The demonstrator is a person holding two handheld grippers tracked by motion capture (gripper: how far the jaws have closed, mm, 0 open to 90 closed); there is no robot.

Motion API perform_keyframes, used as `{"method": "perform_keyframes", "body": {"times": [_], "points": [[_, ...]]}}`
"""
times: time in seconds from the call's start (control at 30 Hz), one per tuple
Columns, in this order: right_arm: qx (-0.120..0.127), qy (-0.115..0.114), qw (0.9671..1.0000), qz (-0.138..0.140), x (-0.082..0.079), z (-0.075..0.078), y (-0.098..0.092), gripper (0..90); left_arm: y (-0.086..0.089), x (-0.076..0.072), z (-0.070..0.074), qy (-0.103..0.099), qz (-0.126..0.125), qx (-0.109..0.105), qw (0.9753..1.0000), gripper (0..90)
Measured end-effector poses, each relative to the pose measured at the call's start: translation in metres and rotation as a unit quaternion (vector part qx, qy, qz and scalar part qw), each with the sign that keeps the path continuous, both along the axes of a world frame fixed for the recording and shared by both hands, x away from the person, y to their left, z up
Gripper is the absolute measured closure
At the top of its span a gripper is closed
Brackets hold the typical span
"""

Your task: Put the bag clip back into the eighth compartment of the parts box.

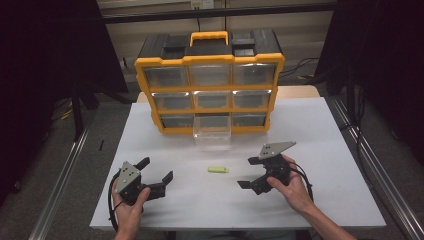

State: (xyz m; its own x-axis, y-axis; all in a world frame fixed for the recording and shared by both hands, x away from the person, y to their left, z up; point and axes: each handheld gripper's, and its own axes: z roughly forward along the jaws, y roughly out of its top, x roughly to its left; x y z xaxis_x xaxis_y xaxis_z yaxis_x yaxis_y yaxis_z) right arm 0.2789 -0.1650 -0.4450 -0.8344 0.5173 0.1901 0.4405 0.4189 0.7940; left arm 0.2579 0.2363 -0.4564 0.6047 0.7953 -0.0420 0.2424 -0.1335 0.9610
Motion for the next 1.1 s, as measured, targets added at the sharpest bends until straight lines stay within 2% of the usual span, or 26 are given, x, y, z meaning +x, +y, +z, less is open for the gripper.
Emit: {"method": "perform_keyframes", "body": {"times": [0.23,0.43,0.57,0.83,1.1], "points": [[-0.014,0.004,0.9996,0.025,0.006,-0.004,0.018,5.6,0.001,0.0,0.0,0.0,0.0,-0.003,1.0,5.0],[-0.033,-0.001,0.9991,0.025,0.014,-0.005,0.029,4.8,0.0,0.0,0.0,0.001,0.001,0.001,1.0,5.0],[-0.03,-0.001,0.999,0.034,0.021,-0.004,0.035,3.5,0.0,0.0,0.0,0.0,-0.001,-0.002,1.0,5.2],[-0.053,0.01,0.9971,0.053,0.031,-0.007,0.048,3.3,0.0,0.0,0.0,0.001,0.0,-0.002,1.0,5.5],[-0.077,0.025,0.9948,0.063,0.038,-0.006,0.05,4.7,0.001,0.0,0.0,0.001,0.002,-0.001,1.0,5.5]]}}
